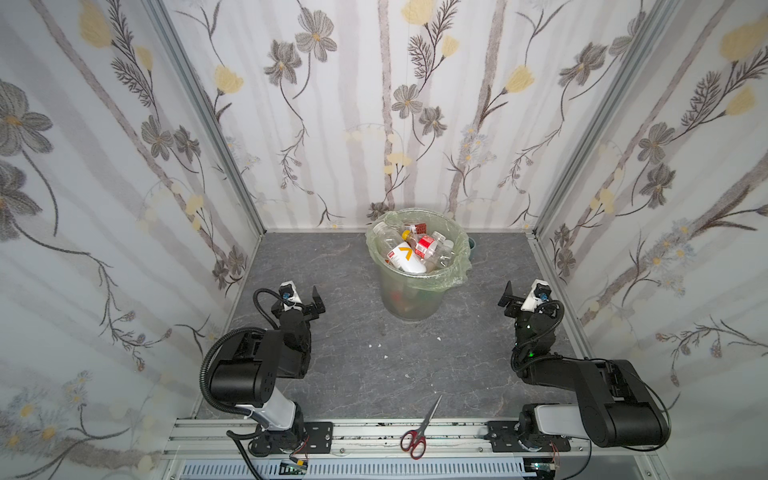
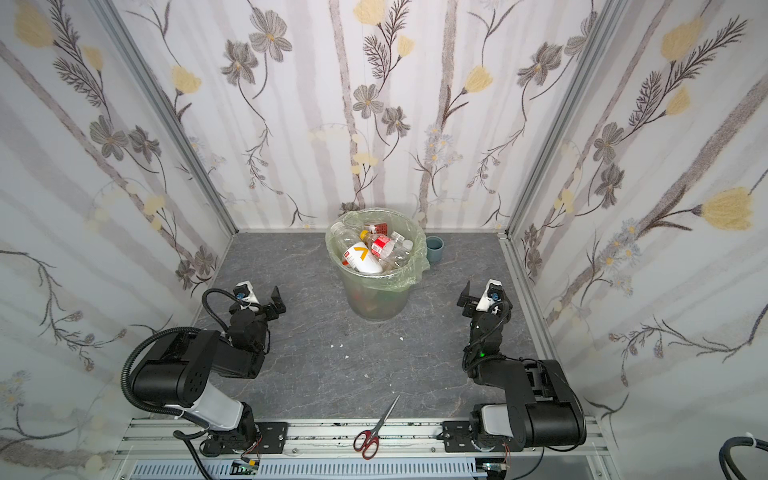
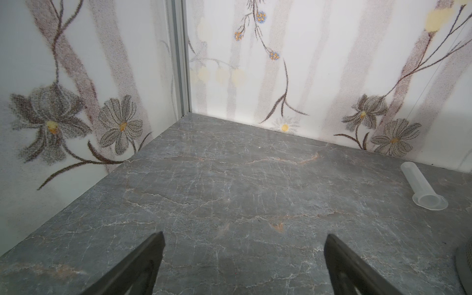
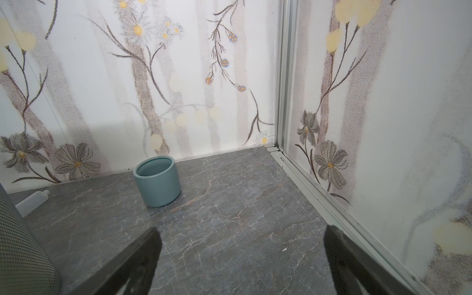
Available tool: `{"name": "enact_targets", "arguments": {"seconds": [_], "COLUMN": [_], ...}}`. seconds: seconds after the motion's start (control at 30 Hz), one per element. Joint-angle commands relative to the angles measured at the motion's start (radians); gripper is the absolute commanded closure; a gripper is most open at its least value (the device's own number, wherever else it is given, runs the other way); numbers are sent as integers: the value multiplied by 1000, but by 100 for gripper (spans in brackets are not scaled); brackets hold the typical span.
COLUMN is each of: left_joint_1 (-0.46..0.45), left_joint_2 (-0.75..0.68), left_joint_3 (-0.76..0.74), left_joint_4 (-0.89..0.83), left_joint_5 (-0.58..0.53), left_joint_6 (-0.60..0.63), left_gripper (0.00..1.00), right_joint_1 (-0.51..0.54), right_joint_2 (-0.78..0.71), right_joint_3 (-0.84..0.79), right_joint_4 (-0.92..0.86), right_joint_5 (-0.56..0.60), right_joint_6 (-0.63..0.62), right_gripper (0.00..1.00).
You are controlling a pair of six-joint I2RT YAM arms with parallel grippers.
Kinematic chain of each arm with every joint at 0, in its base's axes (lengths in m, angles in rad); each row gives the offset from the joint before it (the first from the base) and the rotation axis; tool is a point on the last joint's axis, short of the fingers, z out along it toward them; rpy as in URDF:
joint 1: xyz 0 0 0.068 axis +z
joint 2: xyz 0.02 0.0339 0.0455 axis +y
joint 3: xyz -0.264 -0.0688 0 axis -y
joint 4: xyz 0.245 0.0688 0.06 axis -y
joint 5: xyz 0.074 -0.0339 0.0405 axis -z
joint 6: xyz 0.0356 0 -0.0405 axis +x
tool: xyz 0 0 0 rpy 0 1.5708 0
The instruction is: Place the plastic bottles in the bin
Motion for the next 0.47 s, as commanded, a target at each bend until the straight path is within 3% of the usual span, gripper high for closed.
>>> {"name": "enact_targets", "arguments": {"seconds": [0.0, 0.43], "left_joint_1": [1, 1], "left_joint_2": [1, 1], "left_joint_3": [1, 1], "left_joint_4": [42, 42], "left_joint_5": [2, 2], "left_joint_6": [-9, -11], "left_gripper": [0, 0], "right_joint_1": [0, 1], "right_joint_2": [1, 2], "right_joint_3": [1, 3], "right_joint_4": [58, 54], "right_joint_5": [2, 1], "right_joint_6": [4, 1], "right_gripper": [0, 0]}}
